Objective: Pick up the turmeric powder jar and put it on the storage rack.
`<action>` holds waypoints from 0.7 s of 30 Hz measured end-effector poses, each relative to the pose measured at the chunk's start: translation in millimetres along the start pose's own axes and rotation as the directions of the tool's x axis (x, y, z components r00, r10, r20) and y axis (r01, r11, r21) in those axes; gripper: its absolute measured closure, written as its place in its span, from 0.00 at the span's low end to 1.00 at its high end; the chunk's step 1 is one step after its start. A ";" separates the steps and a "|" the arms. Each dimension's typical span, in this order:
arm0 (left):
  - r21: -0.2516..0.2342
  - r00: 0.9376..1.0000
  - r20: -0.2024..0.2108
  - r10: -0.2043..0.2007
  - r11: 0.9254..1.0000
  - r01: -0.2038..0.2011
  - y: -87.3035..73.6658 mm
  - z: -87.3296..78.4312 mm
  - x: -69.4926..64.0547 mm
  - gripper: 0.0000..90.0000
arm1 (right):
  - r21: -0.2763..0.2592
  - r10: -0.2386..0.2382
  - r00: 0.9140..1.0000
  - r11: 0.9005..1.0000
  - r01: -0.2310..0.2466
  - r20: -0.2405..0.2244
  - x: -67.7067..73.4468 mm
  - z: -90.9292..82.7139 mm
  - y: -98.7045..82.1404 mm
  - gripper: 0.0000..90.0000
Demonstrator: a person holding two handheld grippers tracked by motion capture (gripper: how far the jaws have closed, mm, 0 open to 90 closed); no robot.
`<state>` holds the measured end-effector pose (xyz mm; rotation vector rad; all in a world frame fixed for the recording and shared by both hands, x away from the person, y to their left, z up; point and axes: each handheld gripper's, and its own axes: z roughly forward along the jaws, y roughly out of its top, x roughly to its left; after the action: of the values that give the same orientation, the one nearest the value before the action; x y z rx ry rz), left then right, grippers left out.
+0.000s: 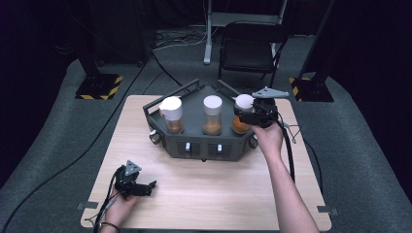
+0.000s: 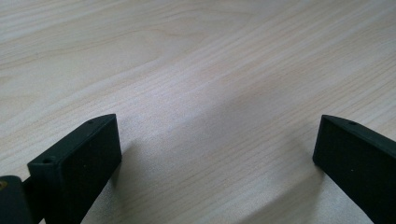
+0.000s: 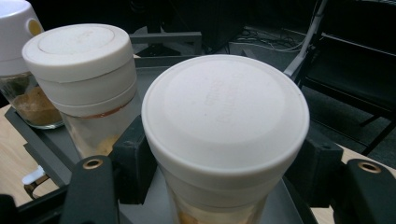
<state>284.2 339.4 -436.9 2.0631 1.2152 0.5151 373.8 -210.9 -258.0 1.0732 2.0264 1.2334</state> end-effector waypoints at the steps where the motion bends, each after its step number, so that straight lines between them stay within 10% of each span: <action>1: 0.000 1.000 0.000 0.000 1.000 0.000 0.0 0.0 0.0 0.01 | 0.004 0.002 1.000 1.000 -0.002 0.000 -0.3 0.6 0.5 0.37; 21: 0.000 1.000 0.000 0.000 1.000 0.000 0.0 0.0 0.0 0.01 | 0.040 0.042 0.999 0.998 -0.041 -0.021 -13.6 6.1 3.1 0.32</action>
<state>284.3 339.4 -436.9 2.0635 1.2147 0.5151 386.9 -218.6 -257.4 1.1309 2.0628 1.2354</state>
